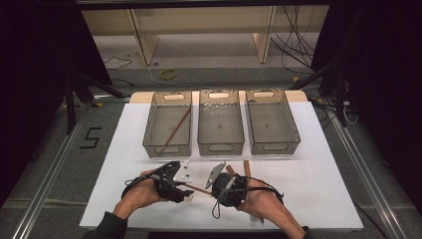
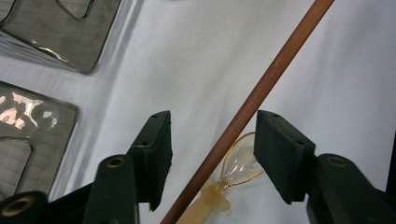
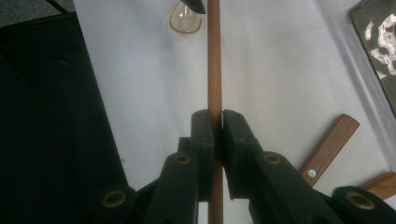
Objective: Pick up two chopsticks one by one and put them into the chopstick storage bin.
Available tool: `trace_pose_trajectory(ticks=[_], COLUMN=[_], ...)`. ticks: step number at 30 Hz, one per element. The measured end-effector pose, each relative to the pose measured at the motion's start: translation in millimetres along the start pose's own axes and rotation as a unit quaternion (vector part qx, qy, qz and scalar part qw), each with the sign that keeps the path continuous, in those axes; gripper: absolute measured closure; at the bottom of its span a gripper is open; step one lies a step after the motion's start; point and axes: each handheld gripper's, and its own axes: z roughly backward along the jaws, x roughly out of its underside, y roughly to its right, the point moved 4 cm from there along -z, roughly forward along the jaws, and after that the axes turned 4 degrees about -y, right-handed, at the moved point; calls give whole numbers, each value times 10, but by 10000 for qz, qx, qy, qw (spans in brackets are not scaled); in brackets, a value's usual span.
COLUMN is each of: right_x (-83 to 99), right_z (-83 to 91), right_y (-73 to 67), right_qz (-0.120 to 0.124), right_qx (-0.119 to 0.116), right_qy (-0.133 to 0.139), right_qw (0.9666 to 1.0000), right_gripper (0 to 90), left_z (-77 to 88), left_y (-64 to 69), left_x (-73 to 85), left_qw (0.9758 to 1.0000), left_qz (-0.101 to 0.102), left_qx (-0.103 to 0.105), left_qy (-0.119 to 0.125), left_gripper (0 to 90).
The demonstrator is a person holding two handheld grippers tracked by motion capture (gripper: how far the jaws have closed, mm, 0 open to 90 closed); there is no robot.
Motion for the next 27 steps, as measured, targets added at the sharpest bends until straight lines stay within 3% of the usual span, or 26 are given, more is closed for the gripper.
trace_pose_trajectory(ticks=[10,17,21,27], right_x=[7,32,52,96], right_z=[21,19,23,37], right_y=[-11,-3,23,121], right_qz=[150,311,405,500], right_qx=[-28,-76,-102,-122], right_qy=[87,64,129,229], right_qw=[9998,9995,9990,9984], right_gripper=[843,840,837,806], left_z=[32,39,28,11], left_y=[32,80,106,172], left_x=[-24,-26,-27,-37], left_qw=[9995,9981,9978,9950], left_qz=[-210,-458,-482,-676], left_qx=[215,366,412,701], left_qy=[-95,-200,-171,-209], left_gripper=[671,730,754,812])
